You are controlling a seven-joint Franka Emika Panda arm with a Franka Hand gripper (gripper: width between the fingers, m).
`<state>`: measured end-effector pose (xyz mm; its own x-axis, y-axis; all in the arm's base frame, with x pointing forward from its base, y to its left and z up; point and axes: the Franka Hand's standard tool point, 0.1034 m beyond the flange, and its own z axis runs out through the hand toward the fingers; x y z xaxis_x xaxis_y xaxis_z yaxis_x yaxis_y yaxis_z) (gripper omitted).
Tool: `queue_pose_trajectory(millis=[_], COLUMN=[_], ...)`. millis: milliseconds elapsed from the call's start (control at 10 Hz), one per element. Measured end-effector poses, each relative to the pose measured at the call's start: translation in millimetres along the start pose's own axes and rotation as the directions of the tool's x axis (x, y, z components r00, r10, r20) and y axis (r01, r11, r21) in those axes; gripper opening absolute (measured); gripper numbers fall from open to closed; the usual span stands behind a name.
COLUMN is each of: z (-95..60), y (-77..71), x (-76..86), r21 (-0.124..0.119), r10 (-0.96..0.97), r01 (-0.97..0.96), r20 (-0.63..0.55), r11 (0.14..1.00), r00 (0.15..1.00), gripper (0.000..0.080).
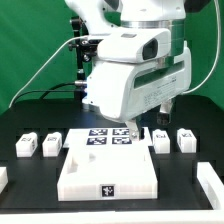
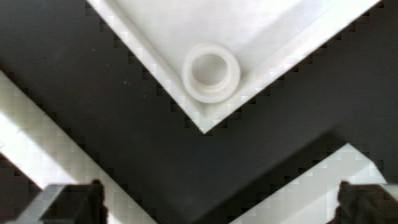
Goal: Assemble one leg
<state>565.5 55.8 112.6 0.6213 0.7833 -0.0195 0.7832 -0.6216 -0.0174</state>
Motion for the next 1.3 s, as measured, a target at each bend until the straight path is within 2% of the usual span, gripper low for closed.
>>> queue_pose_trajectory(millis=[200,400,600,700,800,1100,1200,1300], z=[0.0,1.1,11.8,16.8,15.1,16.7,28.0,40.7], y=[0.0,-0.3,-23.8,-24.6,-20.7,-21.0,-30.0,-44.5], x=[0.0,-1.6,-24.6,-34.0,-33.3,-34.8,-47.3,-70.9], r21=[0.000,0.000,-0.020,-0.030,-0.030,-0.027,-0.021,-0.015], r10=[0.000,-0.177,-0.397,-0.480,-0.596,-0.620,-0.616,-0.638], r01=[0.000,0.177,0.397,0.480,0.596,0.620,0.616,0.638], r20=[0.000,0.003,-0.008,-0.009,0.006,0.007,0.005,0.005], r11=[1.000,0.984,0.918,0.877,0.802,0.784,0.788,0.770], r00=[1.000,0.984,0.918,0.877,0.803,0.784,0.788,0.770], gripper=[0.0650,0.0650,0.0650,0.0650,0.0650,0.0650,0.0650,0.0650])
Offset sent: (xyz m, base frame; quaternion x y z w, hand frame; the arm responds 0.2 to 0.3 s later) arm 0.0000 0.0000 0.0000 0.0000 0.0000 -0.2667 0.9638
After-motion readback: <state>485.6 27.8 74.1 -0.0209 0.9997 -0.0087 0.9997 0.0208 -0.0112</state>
